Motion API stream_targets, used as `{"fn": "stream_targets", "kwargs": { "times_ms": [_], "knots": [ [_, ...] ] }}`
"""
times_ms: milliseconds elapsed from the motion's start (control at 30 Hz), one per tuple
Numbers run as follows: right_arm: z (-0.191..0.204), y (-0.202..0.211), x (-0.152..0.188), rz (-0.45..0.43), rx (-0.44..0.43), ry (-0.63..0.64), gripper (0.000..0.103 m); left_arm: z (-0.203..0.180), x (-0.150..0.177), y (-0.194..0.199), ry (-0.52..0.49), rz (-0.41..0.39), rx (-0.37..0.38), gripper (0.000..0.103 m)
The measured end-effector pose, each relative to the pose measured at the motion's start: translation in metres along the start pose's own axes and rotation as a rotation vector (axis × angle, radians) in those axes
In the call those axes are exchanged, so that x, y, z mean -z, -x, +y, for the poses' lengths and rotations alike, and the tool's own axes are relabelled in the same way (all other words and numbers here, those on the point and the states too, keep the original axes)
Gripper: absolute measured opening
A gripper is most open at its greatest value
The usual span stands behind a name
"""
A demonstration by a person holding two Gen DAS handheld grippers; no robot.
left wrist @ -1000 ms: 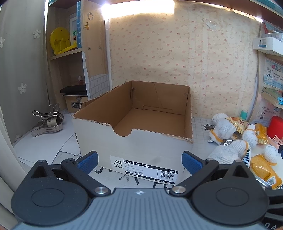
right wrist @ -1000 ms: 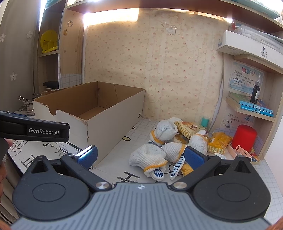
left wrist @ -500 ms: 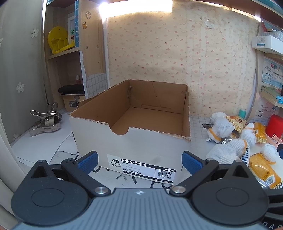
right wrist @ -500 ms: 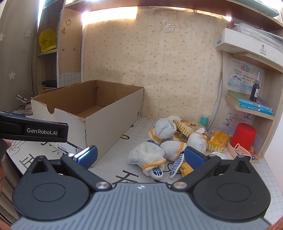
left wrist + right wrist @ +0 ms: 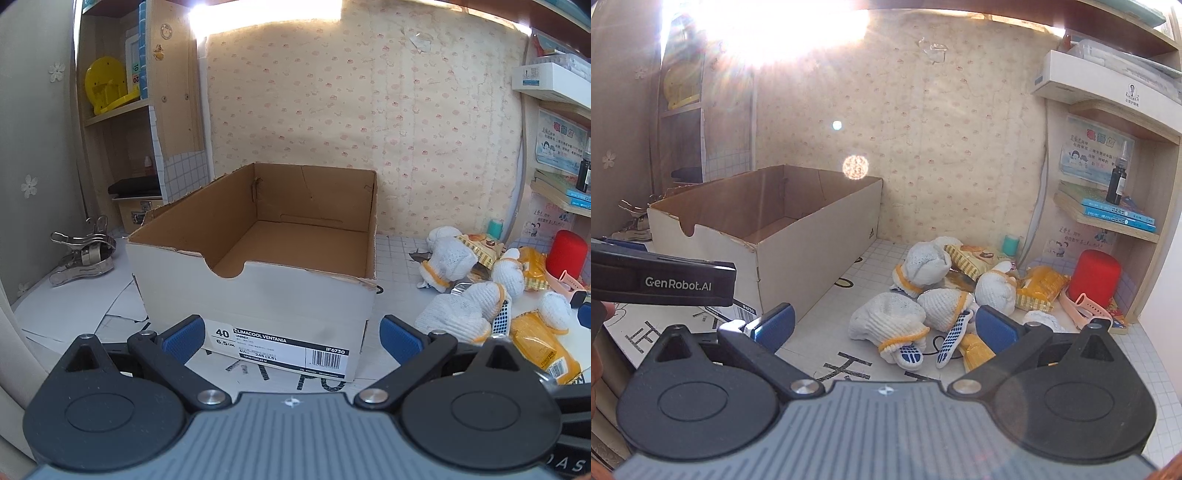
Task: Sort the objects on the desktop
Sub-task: 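Move both grippers from the cardboard box toward the glove and snack pile, then close the right gripper on the yellow snack bag while the left gripper grasps a white glove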
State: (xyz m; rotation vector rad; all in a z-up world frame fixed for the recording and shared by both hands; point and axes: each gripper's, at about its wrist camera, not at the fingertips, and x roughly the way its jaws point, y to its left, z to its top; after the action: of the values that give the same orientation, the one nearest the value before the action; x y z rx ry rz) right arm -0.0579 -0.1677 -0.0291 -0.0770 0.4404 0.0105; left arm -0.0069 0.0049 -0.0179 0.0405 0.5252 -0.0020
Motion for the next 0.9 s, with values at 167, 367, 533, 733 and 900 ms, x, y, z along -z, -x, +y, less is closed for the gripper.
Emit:
{"fn": "stream_targets", "kwargs": {
  "times_ms": [167,367,533,733,900],
  "knots": [
    [-0.004,-0.001,0.002,0.004,0.007,-0.010,0.101,-0.004,0.000,-0.001,-0.008,0.003,0.007,0.103],
    [-0.012,-0.003,0.006,0.012,0.019,-0.027,0.101,-0.015,0.003,-0.001,-0.022,-0.005,0.047,0.103],
    [-0.026,-0.004,0.012,0.021,0.047,-0.049,0.101,-0.033,0.010,-0.003,-0.062,-0.010,0.106,0.103],
    [-0.051,-0.006,0.026,0.049,0.085,-0.095,0.101,-0.049,0.014,-0.011,-0.093,-0.010,0.149,0.103],
    [-0.065,-0.010,0.034,0.063,0.071,-0.122,0.101,-0.057,0.013,-0.021,-0.105,0.010,0.147,0.103]
  ]
}}
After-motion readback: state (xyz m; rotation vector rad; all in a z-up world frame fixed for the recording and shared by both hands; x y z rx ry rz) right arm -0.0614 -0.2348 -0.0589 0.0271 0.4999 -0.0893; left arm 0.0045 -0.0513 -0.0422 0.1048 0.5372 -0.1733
